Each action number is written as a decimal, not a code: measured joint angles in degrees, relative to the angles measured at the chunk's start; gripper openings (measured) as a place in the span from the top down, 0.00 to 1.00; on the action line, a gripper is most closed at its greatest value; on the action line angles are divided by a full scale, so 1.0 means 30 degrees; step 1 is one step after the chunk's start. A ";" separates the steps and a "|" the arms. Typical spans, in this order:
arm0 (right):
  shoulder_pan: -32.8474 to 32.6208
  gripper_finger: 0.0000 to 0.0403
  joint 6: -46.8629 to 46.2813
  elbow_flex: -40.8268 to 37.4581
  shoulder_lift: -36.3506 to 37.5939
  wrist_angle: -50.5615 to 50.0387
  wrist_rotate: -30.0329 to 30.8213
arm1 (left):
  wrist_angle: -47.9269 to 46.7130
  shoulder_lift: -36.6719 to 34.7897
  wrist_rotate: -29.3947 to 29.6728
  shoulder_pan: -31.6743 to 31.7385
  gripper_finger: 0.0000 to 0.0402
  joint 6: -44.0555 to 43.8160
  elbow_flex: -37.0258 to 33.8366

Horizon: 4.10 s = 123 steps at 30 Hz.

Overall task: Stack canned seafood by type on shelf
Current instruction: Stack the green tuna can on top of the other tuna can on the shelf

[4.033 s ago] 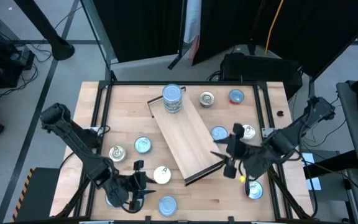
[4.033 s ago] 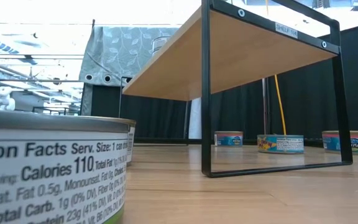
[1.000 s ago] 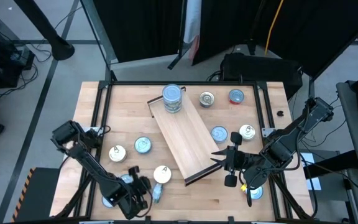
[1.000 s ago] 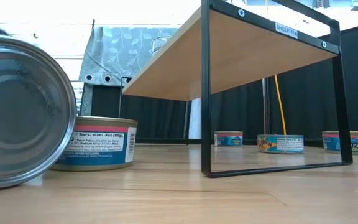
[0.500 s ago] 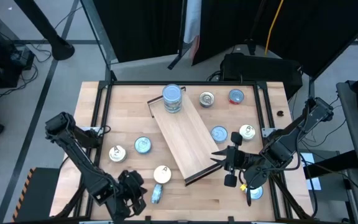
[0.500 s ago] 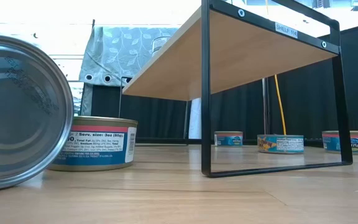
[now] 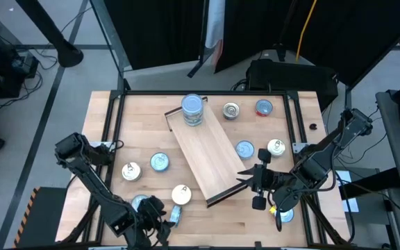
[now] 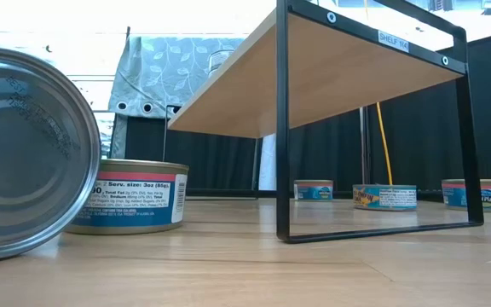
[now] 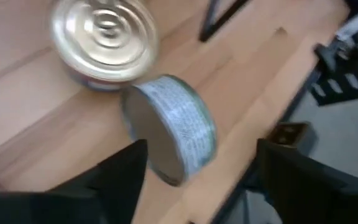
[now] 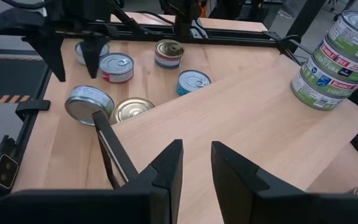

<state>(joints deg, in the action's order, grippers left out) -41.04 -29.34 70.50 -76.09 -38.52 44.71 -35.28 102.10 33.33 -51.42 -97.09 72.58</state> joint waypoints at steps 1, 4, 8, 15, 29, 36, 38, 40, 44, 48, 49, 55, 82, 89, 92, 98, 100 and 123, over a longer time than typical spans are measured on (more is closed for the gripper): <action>0.0000 0.81 0.0000 0.0000 0.0000 0.0000 0.0000 | -0.0024 0.0118 0.0260 0.0072 0.21 -0.0278 0.0000; 0.0000 0.81 0.0000 -0.0003 0.0000 0.0007 -0.0003 | -0.0339 0.0360 0.0660 0.0138 0.17 -0.0964 0.0007; 0.0000 0.81 0.0000 -0.0002 0.0000 0.0015 -0.0007 | -0.0360 0.0964 0.0489 0.0185 0.16 -0.1051 0.0007; 0.0001 0.81 0.0000 -0.0005 0.0000 0.0036 -0.0007 | 0.0188 0.1985 0.0192 0.0364 0.16 -0.1066 0.0007; 0.0001 0.81 0.0040 0.0000 0.0000 0.0050 0.0006 | -0.0042 0.2633 0.0106 0.0509 0.27 -0.0378 0.0007; 0.0007 0.81 0.0066 0.0000 0.0000 -0.0040 0.0007 | -0.0576 0.2626 -0.0797 0.0509 0.50 0.0491 0.0007; 0.0001 0.81 0.0066 0.0000 0.0000 -0.0092 0.0007 | -0.0594 0.2619 -0.0988 0.0509 0.58 0.1034 0.0007; 0.0007 0.81 0.0066 0.0000 0.0000 -0.0160 0.0004 | -0.0616 0.2584 -0.1104 0.0509 0.66 0.1507 0.0007; 0.0007 0.81 0.0067 0.0000 0.0000 -0.0175 0.0006 | -0.1740 0.2560 -0.1646 0.0509 0.67 0.2145 0.0655; 0.0004 0.81 0.0066 0.0000 0.0000 -0.0203 0.0000 | -0.5023 0.2553 -0.2353 0.0462 0.67 0.2169 0.2388; 0.0000 0.81 0.0066 0.0000 0.0000 -0.0210 0.0006 | -0.6175 0.2553 -0.2516 0.0429 0.67 0.2176 0.3049; 0.0003 0.81 0.0594 0.0000 0.0000 -0.0240 0.0015 | -1.3640 0.2553 -0.1293 0.0417 0.67 0.3575 0.8168; 0.0036 0.81 0.5038 0.0000 -0.0007 -0.2396 0.0164 | -1.2902 0.1380 0.7402 1.5043 0.67 4.1198 1.9409; 0.0283 0.81 0.6860 0.0000 -0.0007 -0.3387 0.0949 | -1.4410 0.1380 0.4319 1.7049 0.67 4.0930 1.9409; 0.0621 0.81 0.7974 0.0000 -0.0007 -0.3378 0.1141 | -1.4495 0.1528 0.3156 1.7435 0.65 4.0994 1.9409; 0.1393 0.81 0.8980 0.0000 -0.0007 -0.3578 0.1137 | -1.4623 0.2410 0.3392 1.7470 0.65 4.1693 1.9402; 0.1596 0.81 0.9105 0.0000 -0.0007 -0.3728 0.1119 | -1.4849 0.2640 0.3387 1.7456 0.65 4.1847 1.9402; 0.2084 0.81 0.9020 0.0000 -0.0007 -0.4503 0.1064 | -1.6156 0.3129 0.3450 1.8147 0.64 4.1621 1.9394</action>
<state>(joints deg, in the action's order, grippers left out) -34.79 -2.28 70.50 -76.12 -52.03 47.90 -83.74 111.48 43.68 3.02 27.77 130.76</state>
